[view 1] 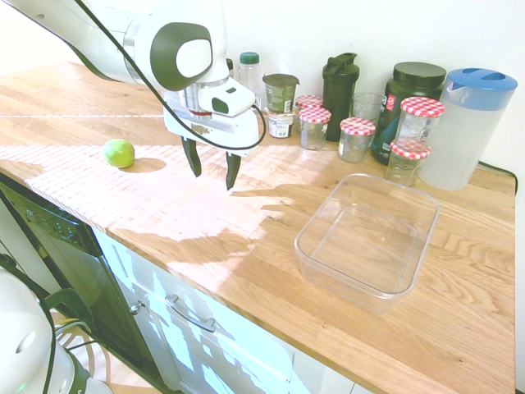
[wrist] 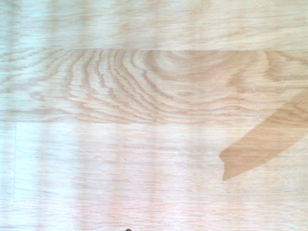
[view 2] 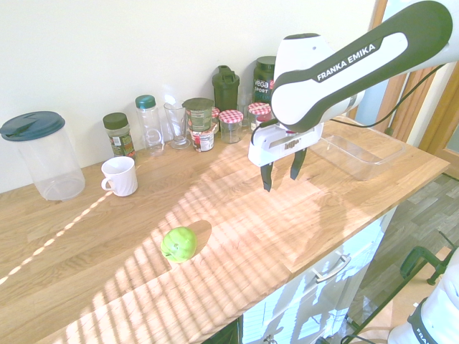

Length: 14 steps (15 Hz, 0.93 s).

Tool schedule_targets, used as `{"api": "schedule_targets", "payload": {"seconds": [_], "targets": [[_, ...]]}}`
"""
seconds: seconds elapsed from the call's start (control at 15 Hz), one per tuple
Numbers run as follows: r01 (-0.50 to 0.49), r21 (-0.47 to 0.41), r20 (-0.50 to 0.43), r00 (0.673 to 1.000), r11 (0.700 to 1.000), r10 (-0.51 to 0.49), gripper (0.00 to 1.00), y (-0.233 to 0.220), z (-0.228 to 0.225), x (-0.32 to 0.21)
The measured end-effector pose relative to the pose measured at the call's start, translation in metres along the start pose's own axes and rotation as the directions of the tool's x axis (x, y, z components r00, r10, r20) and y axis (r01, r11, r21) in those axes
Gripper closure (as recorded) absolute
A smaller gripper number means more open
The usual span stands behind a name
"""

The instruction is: Put the apple into the container

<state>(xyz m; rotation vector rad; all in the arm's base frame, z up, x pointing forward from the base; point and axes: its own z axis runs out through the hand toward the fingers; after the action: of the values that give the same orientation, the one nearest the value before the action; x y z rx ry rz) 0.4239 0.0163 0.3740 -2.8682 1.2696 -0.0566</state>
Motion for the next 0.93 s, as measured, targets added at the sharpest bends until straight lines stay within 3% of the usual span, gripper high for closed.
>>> {"api": "schedule_targets", "payload": {"seconds": [0.27, 0.47, 0.67, 0.93], "targets": [[0.040, 0.022, -0.023, 0.999, 0.999, -0.040, 0.00, -0.017, -0.015, -0.005], [0.162, 0.075, -0.040, 0.986, 0.984, -0.160, 0.00, -0.075, -0.063, -0.050], [0.358, 0.081, -0.057, 0.933, 0.930, -0.354, 0.00, -0.134, -0.082, -0.126], [0.566, 0.000, -0.032, 0.824, 0.824, -0.566, 0.00, -0.189, -0.051, -0.187]]}}
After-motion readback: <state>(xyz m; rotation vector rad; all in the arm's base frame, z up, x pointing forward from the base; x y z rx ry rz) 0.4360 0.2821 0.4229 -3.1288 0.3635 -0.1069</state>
